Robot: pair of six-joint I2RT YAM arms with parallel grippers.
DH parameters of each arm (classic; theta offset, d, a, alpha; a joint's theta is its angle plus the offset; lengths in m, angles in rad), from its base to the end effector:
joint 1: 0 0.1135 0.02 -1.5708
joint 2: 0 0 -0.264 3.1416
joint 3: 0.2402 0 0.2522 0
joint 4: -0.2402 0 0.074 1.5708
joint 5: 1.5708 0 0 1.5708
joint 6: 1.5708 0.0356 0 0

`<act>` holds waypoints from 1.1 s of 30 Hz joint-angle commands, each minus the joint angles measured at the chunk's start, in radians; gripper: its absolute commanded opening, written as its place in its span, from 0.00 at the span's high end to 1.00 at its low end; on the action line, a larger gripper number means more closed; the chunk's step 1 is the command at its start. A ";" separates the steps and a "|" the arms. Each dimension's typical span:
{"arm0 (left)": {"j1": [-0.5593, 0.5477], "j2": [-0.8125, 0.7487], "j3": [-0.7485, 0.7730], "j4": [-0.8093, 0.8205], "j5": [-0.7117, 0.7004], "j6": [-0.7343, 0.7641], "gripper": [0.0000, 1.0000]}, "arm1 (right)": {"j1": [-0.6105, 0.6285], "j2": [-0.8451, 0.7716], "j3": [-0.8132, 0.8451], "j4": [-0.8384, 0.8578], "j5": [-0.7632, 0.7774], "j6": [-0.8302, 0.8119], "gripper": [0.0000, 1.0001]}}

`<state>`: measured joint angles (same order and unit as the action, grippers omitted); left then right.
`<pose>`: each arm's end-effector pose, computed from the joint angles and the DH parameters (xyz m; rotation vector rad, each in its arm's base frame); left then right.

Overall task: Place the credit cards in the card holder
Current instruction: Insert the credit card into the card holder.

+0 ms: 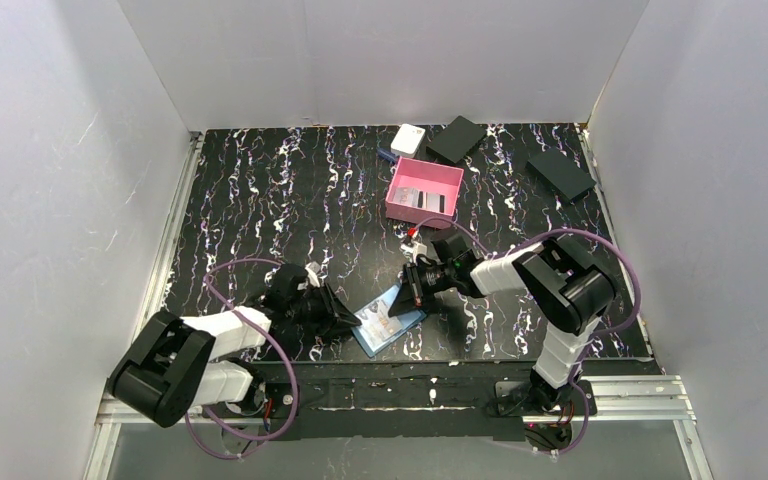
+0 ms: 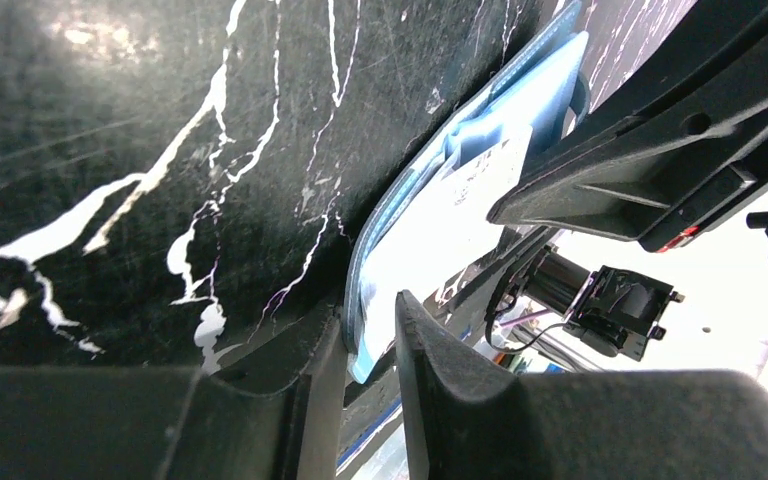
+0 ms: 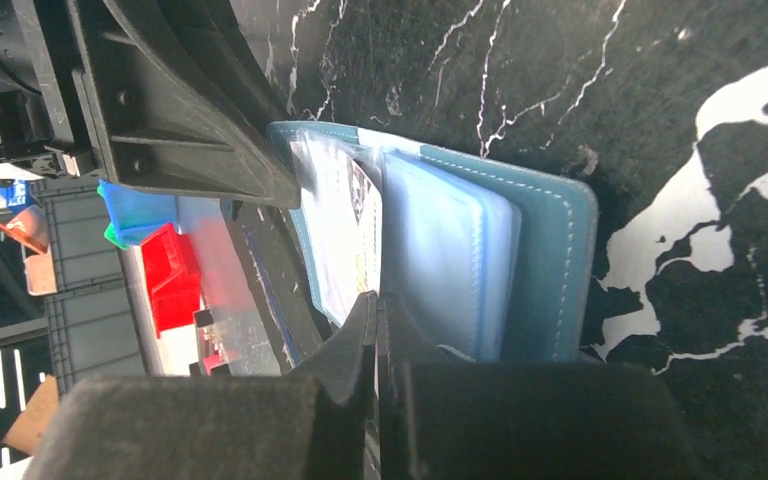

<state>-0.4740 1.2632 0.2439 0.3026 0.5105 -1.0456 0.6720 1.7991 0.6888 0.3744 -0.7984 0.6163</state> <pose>0.1689 -0.1062 0.1189 -0.4293 2.5375 -1.2845 0.2311 0.2164 0.1115 -0.5396 2.4972 1.5159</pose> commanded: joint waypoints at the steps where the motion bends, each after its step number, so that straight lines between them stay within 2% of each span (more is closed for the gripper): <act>1: -0.002 -0.045 -0.039 -0.075 -0.101 0.011 0.80 | 0.010 0.033 0.000 -0.020 -0.034 0.014 0.96; 9: -0.002 -0.072 -0.037 -0.070 -0.134 0.001 1.00 | 0.012 -0.010 -0.014 -0.068 0.002 -0.022 0.85; 14: -0.002 -0.095 -0.038 -0.040 -0.139 -0.011 1.00 | 0.046 0.000 0.001 -0.048 0.030 -0.022 0.85; 20: -0.002 -0.145 -0.057 0.044 -0.145 -0.016 1.00 | 0.069 0.046 -0.024 0.131 0.000 0.080 0.85; 33: -0.003 -0.118 -0.060 0.084 -0.140 -0.047 1.00 | 0.136 0.018 -0.050 0.200 0.174 0.205 0.81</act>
<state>-0.4797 1.1440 0.1852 0.3297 0.3993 -1.0774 0.7707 1.8304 0.6582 0.5267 -0.7027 0.7896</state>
